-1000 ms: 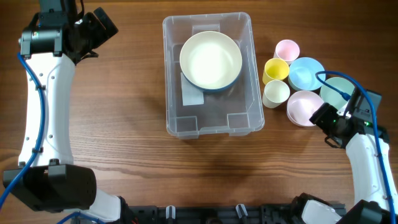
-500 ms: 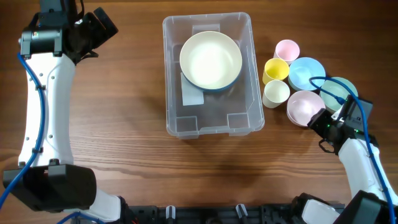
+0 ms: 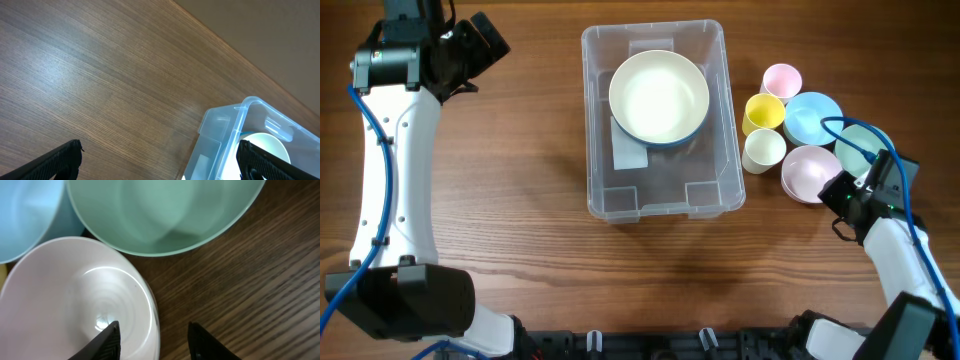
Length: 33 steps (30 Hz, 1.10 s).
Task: Pack container
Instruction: 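Lower the right gripper onto the pink bowl rim and grasp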
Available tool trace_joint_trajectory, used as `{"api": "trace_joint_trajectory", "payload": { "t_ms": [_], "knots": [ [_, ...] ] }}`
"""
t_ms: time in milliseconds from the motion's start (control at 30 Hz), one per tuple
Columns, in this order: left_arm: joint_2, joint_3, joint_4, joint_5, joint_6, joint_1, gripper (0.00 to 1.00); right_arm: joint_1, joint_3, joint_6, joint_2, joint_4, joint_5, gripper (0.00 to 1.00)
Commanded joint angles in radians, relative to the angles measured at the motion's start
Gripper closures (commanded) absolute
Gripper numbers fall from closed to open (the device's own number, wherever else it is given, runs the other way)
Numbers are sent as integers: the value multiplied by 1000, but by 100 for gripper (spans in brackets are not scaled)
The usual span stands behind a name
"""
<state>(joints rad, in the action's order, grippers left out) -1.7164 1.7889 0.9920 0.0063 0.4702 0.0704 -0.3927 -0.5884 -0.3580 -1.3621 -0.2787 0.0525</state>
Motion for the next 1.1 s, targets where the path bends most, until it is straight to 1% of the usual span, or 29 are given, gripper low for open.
{"api": "trace_joint_trajectory", "payload": {
  "t_ms": [0, 67, 200, 233, 433, 467, 533, 733, 900, 1067],
  "knots": [
    [22, 11, 0, 11, 10, 5, 0, -4, 7, -37, -44, 15, 17, 56],
    [22, 11, 0, 11, 10, 5, 0, -4, 7, -37, -57, 21, 18, 58],
    [22, 11, 0, 11, 10, 5, 0, -4, 7, -37, -68, 29, 18, 73],
    [22, 11, 0, 11, 10, 5, 0, -4, 7, -37, -68, 29, 23, 74],
    [22, 11, 0, 11, 10, 5, 0, -4, 7, -37, -68, 31, 28, 76],
    [22, 11, 0, 11, 10, 5, 0, -4, 7, -37, -68, 31, 28, 80],
    [22, 11, 0, 11, 10, 5, 0, -4, 7, -37, -68, 31, 28, 84],
    [22, 11, 0, 11, 10, 5, 0, -4, 7, -36, -68, 29, 28, 87],
    [22, 11, 0, 11, 10, 5, 0, -4, 7, -35, -68, 27, 28, 96],
    [22, 11, 0, 11, 10, 5, 0, -4, 7, -35, -68, 16, 28, 96]
  ]
}}
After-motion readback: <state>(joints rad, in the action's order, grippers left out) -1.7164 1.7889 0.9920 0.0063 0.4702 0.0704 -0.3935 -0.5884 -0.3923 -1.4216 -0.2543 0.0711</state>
